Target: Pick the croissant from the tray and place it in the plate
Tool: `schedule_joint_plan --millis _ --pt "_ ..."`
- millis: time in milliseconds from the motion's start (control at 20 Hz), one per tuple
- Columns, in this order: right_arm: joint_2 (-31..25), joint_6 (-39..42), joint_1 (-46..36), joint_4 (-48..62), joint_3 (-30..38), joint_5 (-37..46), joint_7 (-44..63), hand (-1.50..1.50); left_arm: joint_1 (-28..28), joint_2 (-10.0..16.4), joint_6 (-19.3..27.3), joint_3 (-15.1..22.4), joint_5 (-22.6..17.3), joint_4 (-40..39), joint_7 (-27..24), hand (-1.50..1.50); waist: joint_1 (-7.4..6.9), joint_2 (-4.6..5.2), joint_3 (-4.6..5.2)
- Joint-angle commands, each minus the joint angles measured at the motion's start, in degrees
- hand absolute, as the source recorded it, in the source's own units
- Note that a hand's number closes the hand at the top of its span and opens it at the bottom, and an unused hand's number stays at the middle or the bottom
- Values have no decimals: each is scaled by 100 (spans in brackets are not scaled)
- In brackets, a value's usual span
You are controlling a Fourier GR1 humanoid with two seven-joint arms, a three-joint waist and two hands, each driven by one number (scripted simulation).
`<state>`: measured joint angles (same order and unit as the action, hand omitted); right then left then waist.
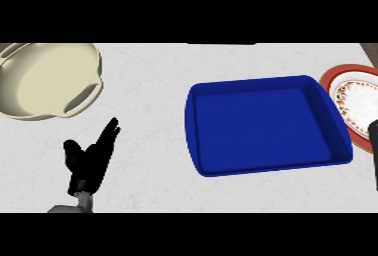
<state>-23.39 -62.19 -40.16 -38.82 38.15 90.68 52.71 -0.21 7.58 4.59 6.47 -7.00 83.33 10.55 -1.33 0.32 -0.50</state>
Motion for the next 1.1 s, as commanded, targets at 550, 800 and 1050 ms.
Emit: schedule_joint_plan --millis 550,800,1050 --pt "-565 728 13 1342 873 -3405 -2755 -150 185 -14 -180 -61 -107 -198 9 0 -30 73 2" --pt "-390 242 60 698 1137 -4377 -4137 -150 115 -39 -185 -66 -137 -140 134 0 24 45 5" --pt "-197 308 318 77 1579 -5722 -5335 -150 176 -105 51 75 68 154 392 0 54 8 10"
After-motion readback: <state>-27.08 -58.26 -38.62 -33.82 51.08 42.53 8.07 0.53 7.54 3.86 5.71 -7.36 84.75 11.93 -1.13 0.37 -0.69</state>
